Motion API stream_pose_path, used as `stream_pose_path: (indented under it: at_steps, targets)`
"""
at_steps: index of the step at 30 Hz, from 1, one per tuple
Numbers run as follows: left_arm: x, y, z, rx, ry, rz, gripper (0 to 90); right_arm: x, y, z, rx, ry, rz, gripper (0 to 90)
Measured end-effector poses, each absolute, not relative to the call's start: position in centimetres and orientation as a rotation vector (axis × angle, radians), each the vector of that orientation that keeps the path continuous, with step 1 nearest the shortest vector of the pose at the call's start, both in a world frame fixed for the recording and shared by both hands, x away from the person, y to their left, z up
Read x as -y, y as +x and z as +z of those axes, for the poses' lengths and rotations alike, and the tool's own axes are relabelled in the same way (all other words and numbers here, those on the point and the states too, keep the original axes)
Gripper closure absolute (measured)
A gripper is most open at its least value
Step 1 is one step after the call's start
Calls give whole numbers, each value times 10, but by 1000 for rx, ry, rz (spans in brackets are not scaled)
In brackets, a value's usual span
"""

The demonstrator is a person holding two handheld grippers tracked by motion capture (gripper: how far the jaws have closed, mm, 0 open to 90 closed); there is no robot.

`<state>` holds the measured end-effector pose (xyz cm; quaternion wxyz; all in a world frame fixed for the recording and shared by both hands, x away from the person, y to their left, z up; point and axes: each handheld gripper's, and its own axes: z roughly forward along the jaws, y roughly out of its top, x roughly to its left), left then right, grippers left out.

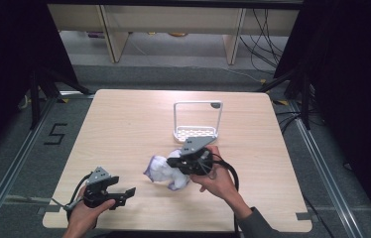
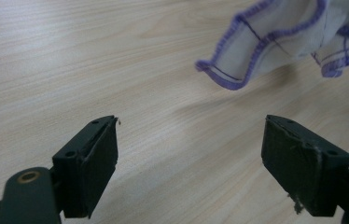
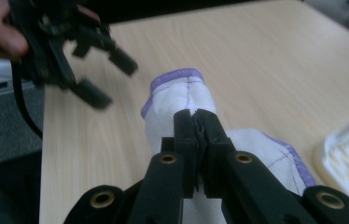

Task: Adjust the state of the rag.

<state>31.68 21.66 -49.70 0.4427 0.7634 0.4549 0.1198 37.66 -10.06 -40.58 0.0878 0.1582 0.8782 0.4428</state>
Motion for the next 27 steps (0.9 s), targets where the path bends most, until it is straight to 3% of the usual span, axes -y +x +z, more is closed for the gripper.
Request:
stream_pose_path:
  at_steps: [6,14,19,25,27]
  targets:
    - [-208,318,-500,-1099,1915,271,193,161,364,-464,-2674,534,1256,877]
    - [-176,328,-497,-917,1965,201,287,179,351,-471,-2658,548,1263,875]
    - [-147,355,-498,-818,1994,109,357,174,351,-471,-2661,532,1267,874]
    - [-125,374,-501,-730,2053,96,410,177,351,-470,-2658,525,1282,874]
    - [-114,381,-504,-692,2063,30,435,177,350,-470,-2651,528,1285,874]
